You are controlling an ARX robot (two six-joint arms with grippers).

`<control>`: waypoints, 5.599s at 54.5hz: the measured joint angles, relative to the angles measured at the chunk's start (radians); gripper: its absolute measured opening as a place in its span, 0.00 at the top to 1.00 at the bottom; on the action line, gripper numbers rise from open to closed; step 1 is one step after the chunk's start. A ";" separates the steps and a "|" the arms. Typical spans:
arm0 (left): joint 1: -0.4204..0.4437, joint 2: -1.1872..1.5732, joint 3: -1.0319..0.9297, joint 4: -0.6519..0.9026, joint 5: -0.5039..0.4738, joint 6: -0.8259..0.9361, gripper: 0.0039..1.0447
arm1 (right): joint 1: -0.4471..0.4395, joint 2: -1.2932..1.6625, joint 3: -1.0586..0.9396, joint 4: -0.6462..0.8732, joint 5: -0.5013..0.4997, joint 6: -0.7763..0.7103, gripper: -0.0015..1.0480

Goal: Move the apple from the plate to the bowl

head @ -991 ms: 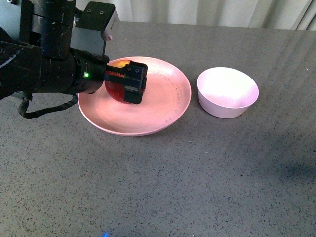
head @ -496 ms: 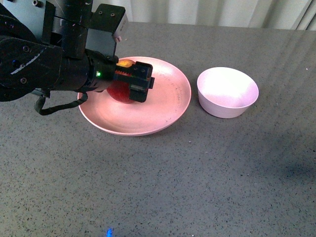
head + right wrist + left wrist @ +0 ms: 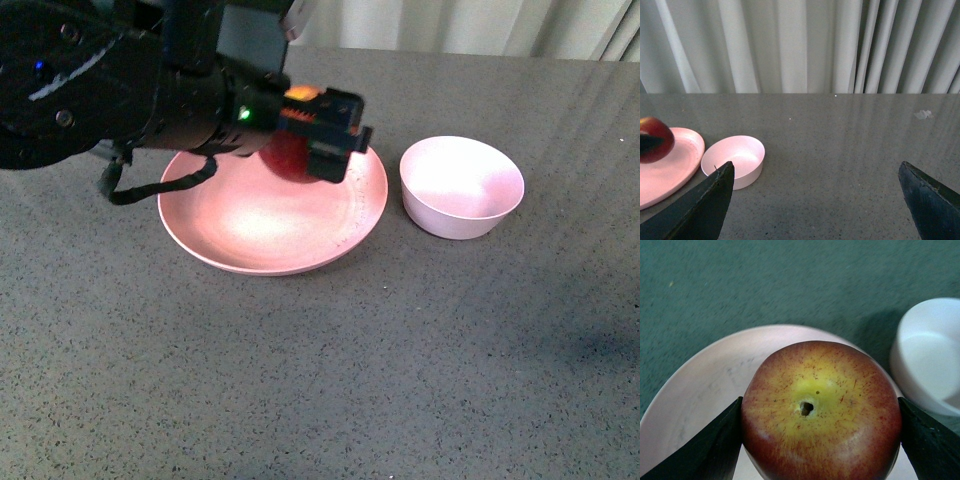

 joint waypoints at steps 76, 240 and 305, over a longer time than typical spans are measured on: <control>-0.233 0.280 0.441 -0.184 -0.010 -0.028 0.24 | 0.000 0.000 0.000 0.000 0.000 0.000 0.09; 0.477 -1.493 -1.030 0.069 -0.048 -0.004 0.99 | 0.000 0.000 0.000 0.000 0.000 0.000 0.09; 0.477 -2.018 -1.030 -0.458 -0.048 -0.004 0.99 | 0.000 0.000 0.000 0.000 0.000 0.000 0.09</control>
